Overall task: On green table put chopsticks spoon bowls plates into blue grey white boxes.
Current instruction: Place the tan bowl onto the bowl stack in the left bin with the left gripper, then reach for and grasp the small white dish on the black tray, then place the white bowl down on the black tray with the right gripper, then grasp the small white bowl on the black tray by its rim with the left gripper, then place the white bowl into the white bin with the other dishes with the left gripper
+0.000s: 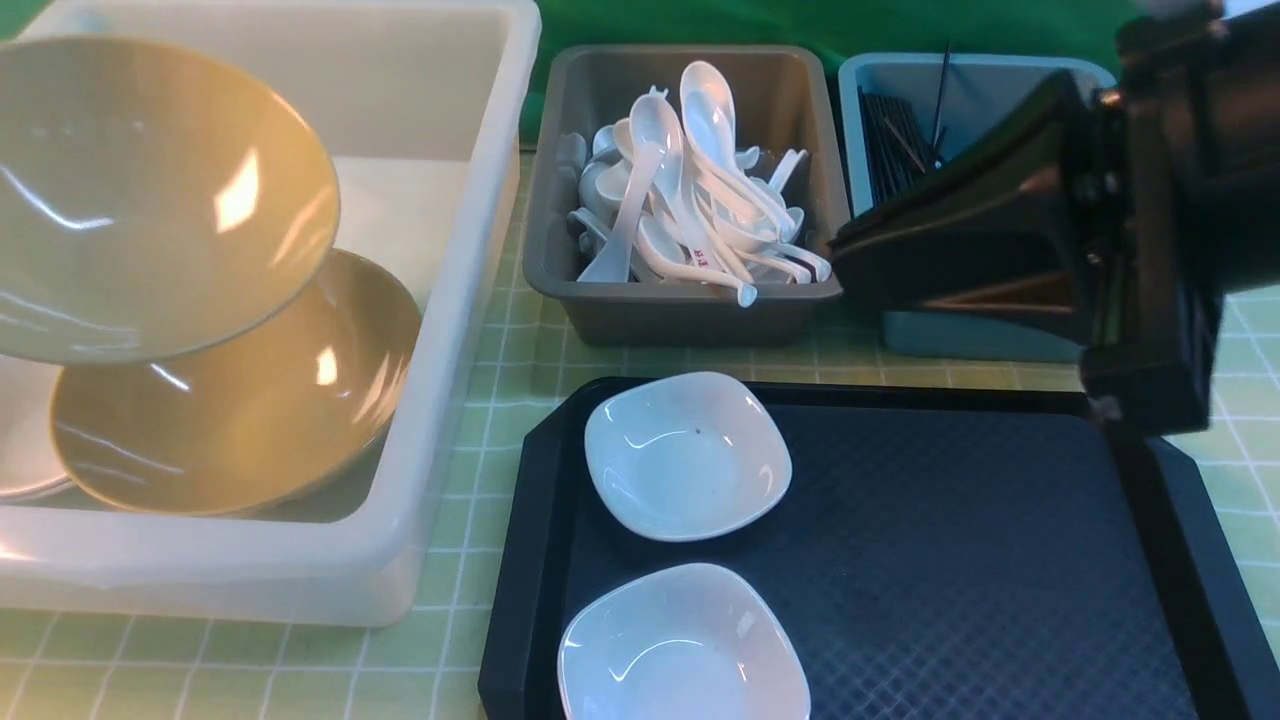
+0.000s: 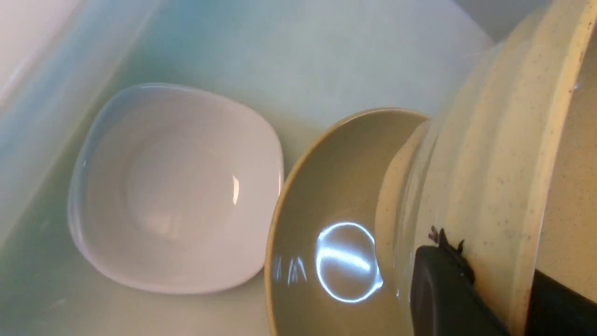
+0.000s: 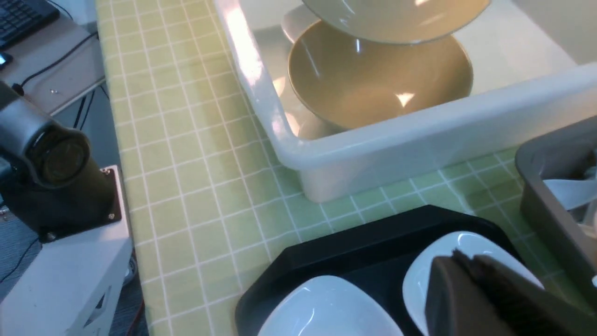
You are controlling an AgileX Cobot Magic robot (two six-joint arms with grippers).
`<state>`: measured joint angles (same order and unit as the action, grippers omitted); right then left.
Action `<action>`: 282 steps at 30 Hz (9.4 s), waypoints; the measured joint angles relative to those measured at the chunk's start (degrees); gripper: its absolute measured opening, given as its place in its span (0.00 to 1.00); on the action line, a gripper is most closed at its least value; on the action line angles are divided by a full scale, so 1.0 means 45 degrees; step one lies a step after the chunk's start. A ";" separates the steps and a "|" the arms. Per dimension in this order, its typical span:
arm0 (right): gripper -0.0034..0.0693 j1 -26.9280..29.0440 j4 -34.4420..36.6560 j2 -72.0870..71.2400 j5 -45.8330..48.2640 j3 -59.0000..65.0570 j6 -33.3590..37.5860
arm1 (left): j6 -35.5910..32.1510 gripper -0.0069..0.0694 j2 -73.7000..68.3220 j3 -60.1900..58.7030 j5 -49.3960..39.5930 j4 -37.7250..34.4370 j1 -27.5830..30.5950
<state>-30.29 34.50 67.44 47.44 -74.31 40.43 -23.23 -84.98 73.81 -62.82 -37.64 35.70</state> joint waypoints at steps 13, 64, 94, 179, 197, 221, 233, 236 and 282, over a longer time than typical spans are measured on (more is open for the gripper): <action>0.11 0.0000 -0.0900 0.0171 -0.0042 0.0000 0.0012 | 0.1006 0.11 -0.1900 -0.0026 0.0529 0.1983 -0.1323; 0.20 0.0000 -0.1584 0.2150 0.0392 0.0052 -0.3935 | 0.0008 0.73 0.2430 0.1472 -0.1939 0.2863 -1.1648; 0.44 0.2035 0.1956 0.7203 -0.5360 0.3190 -0.6785 | -0.2869 0.44 0.5859 -0.1867 -0.1911 0.1867 -1.3151; 0.52 0.6483 0.5801 0.3340 -0.4855 0.9898 -0.0675 | -0.0348 0.42 0.6346 -0.3292 0.0125 0.3889 -1.3151; 0.77 0.6483 0.4330 -0.3422 -0.1216 0.7282 0.2105 | -0.0329 0.42 0.3873 -0.2360 0.1705 0.2242 -1.3151; 0.08 0.3560 -0.3158 -0.4686 0.1574 0.5212 -0.1970 | 0.1841 0.76 -0.7394 0.5088 0.0901 0.3880 -1.7537; 0.08 0.3298 -0.3253 -0.4686 0.1537 0.5212 -0.1980 | 0.1897 0.76 -0.9586 0.6443 0.0870 0.2731 -1.7266; 0.08 0.3298 -0.3253 -0.4686 0.1537 0.5212 -0.1985 | 0.0484 0.76 -0.9732 0.6472 0.0836 0.2146 -1.7266; 0.11 0.2643 0.3476 -0.2166 0.1442 0.3049 0.3867 | -0.1122 0.11 0.0313 0.3698 -0.1844 0.1331 -0.4109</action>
<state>-18.39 50.14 57.69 53.93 -60.59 57.83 -28.27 -83.57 90.45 -71.12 -31.65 17.21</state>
